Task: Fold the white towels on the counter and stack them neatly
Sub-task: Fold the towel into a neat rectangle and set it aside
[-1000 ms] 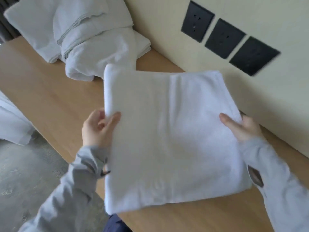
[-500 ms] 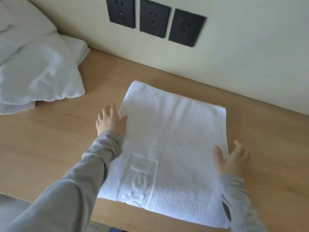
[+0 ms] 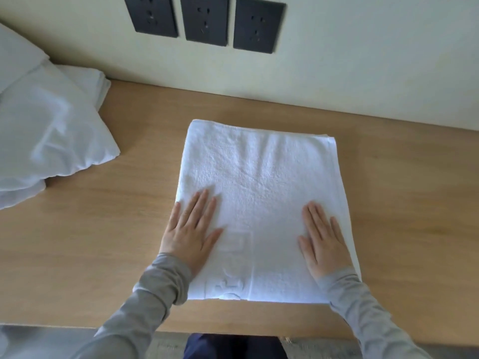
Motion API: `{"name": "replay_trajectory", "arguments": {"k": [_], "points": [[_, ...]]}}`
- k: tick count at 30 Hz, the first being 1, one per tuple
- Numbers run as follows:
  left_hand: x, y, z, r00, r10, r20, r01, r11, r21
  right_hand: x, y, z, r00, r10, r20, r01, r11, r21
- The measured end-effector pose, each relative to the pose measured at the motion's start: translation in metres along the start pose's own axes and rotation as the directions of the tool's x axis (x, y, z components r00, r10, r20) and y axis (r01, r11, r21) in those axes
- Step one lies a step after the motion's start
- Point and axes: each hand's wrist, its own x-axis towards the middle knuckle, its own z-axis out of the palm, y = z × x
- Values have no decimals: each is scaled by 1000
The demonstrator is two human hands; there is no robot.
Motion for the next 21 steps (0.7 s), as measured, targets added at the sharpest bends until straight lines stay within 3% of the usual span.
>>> {"name": "replay_trajectory", "arguments": {"k": [6, 9, 12, 16, 21], "points": [[-2, 0, -5, 1000, 17, 2, -17, 1000, 5, -2, -2, -9, 999, -11, 39, 12, 1000, -24], [-13, 4, -18, 977, 208, 48, -206, 978, -39, -14, -4, -16, 983, -148, 111, 155, 986, -60], [-39, 2, -17, 890, 438, 128, -447, 894, 46, -41, -1, -17, 936, -275, 221, 311, 940, -144], [-54, -4, -21, 864, 442, 242, -484, 862, 150, -59, 7, -23, 907, -278, 317, 366, 892, -266], [-50, -6, -29, 856, 456, 242, -499, 852, 159, -55, 11, -30, 914, -254, 315, 350, 888, -298]]}}
